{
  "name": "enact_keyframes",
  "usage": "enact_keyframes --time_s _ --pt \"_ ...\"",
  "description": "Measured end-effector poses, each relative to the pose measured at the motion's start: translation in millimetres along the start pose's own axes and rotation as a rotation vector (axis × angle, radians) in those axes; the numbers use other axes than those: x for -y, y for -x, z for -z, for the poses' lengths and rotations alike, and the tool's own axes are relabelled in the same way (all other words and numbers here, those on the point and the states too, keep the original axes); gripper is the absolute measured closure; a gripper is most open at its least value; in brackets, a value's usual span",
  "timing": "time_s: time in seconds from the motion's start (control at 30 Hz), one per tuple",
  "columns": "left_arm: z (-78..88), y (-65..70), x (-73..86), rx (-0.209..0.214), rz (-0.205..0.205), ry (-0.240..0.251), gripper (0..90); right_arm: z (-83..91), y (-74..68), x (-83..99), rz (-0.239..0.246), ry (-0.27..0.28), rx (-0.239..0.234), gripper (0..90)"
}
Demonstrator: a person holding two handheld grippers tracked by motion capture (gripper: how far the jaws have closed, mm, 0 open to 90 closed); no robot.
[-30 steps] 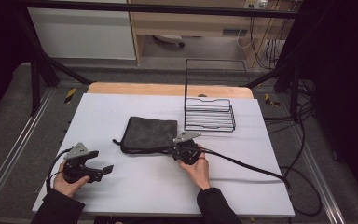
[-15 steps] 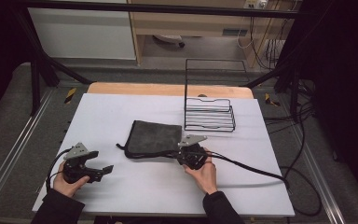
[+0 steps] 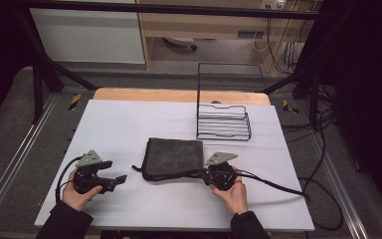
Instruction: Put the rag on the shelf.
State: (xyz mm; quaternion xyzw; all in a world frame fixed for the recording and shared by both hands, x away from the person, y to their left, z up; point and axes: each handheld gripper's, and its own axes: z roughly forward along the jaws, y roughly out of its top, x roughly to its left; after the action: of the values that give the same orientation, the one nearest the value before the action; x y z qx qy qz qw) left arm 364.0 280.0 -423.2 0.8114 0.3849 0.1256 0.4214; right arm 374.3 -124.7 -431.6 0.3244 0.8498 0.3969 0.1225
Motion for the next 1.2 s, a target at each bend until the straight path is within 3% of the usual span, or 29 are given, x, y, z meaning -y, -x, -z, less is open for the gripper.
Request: enact_keyframes --time_s 0.03,0.13,0.27,0.33,0.47,0.7,0.93,1.2 --pt "-2.0 2.0 -2.7 0.000 0.004 -0.007 19.1 0.0 0.0 0.0 0.000 0.000 0.000 80.2" --pt "-9.7 5.1 -10.9 -0.018 0.001 -0.029 35.5 -2.0 0.8 3.6 -0.004 0.002 -0.001 79.2" --pt "-24.9 7.5 -20.7 -0.041 -0.010 -0.075 42.3 -1.4 1.4 5.1 -0.010 0.010 -0.005 79.1" --pt "-33.3 6.4 -23.8 -0.048 -0.003 -0.087 49.8 -1.5 1.2 6.6 -0.016 0.017 -0.005 79.1" --pt "-50.4 1.8 -23.7 -0.033 0.021 -0.126 58.2 -1.5 1.5 7.4 -0.015 0.022 -0.002 79.0" --pt "-57.1 -0.6 -22.4 -0.001 0.036 -0.135 80.6 -2.5 1.6 7.7 -0.014 0.023 0.003 79.1" --pt "-57.5 3.4 -21.4 0.019 0.031 -0.158 88.2 -2.3 2.3 7.3 -0.006 0.030 0.009 78.8" --pt "-39.6 13.7 -18.0 0.067 0.029 -0.149 89.1 0.1 4.7 5.2 0.003 0.035 0.026 78.7"
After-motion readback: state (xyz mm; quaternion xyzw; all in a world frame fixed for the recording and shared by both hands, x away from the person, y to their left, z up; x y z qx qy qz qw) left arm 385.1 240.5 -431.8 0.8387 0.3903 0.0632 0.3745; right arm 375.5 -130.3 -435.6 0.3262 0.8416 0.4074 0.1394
